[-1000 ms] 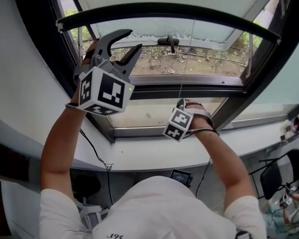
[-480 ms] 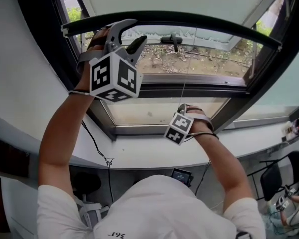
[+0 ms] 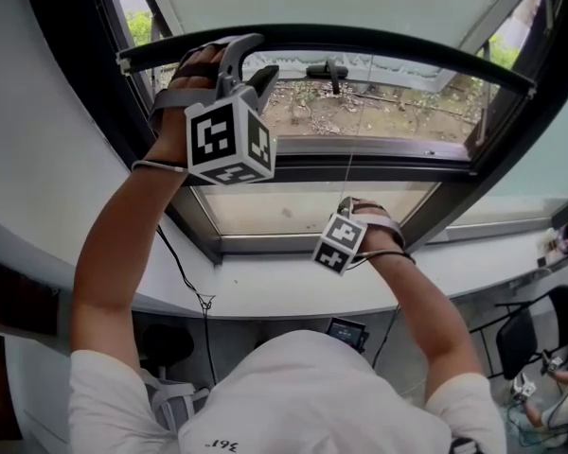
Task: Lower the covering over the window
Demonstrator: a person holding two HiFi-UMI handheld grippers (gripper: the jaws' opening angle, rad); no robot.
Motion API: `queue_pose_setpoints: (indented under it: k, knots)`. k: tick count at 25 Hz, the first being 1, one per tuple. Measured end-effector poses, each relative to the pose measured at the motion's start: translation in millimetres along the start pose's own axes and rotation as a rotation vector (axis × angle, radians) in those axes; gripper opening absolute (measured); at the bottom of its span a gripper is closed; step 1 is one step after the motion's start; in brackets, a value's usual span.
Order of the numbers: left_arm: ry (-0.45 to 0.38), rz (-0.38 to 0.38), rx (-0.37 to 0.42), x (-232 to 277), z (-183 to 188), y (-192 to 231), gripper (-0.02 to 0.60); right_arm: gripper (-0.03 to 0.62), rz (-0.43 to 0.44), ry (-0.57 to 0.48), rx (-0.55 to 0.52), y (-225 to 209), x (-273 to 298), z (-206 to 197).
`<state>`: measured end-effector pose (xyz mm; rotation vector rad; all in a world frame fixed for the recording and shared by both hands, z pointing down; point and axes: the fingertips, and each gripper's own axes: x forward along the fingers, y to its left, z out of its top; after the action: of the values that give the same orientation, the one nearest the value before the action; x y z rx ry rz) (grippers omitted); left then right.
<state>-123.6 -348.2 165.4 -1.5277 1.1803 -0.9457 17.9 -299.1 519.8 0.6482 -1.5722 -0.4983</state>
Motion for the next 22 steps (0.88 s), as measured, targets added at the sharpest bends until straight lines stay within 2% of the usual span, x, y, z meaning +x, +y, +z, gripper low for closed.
queue_pose_setpoints:
  k: [8, 15, 18, 20, 22]
  knots:
    - [0.048, -0.066, -0.009, 3.9, -4.1, -16.5, 0.184, 0.023, -0.038, -0.054, 0.042, 1.2, 10.2, 0.1]
    - [0.064, -0.074, -0.03, 7.7, -5.1, -17.0, 0.184, 0.025, -0.074, -0.227, 0.202, -7.6, 19.6, 8.0]
    - [0.065, -0.082, -0.039, 8.0, -4.9, -18.3, 0.184, 0.03, -0.048, -0.273, 0.27, -6.6, 17.3, 5.6]
    - [0.066, -0.085, -0.042, 8.0, -4.9, -19.1, 0.184, 0.12, -0.019, -0.297, 0.308, -8.6, 13.2, 3.7]
    - [0.068, -0.089, -0.045, 7.5, -5.6, -19.6, 0.184, 0.173, -0.002, -0.312, 0.329, -13.5, 7.0, 1.9]
